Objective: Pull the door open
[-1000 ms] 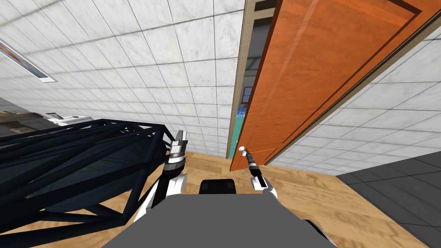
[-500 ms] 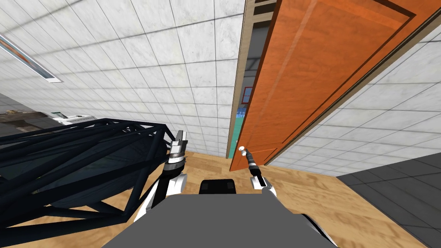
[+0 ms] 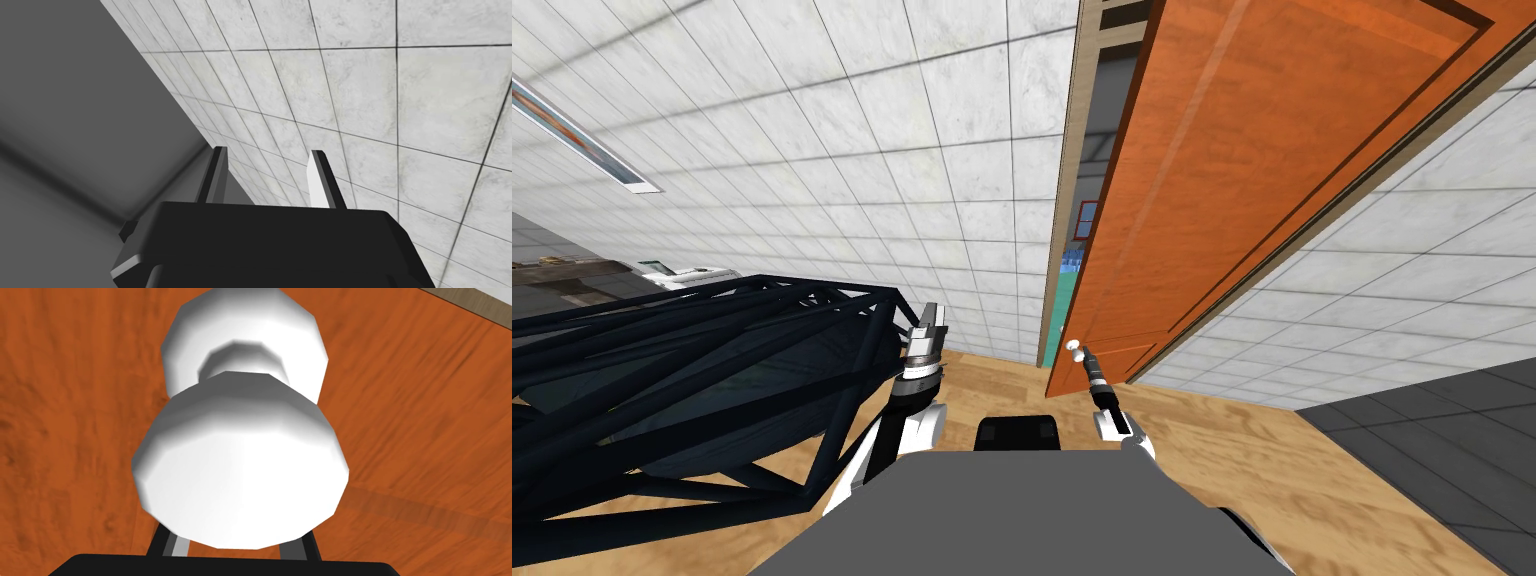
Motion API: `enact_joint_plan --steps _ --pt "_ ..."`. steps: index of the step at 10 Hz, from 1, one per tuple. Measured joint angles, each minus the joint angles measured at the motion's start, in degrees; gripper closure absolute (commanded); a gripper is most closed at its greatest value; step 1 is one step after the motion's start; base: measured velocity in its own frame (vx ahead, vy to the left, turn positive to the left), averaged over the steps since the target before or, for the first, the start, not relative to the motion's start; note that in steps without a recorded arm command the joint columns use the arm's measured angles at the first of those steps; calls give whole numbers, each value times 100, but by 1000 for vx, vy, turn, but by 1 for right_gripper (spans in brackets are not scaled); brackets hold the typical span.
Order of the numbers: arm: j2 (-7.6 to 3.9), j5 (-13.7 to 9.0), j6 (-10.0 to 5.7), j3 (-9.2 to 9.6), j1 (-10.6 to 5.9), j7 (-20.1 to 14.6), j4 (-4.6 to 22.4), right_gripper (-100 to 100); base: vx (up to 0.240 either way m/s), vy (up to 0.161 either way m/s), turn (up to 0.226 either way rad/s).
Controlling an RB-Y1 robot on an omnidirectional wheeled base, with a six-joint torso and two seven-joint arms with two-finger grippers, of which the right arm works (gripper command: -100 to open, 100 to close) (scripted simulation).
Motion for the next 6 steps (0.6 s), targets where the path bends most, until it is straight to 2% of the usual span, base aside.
enact_joint_plan --steps 1,2,4,5,6 --pt "6 -3 -86 6 -94 -13 172 100 -10 5 23" --pt "-2 -6 -33 4 -42 -19 60 100 -2 17 8" --pt "6 -6 -50 -5 -43 -7 70 100 -3 -3 -4" --pt "-23 -8 -195 7 -232 -50 416 100 -19 -29 15" --pt "-71 -47 -219 -9 -247 -142 481 100 -24 -33 28"
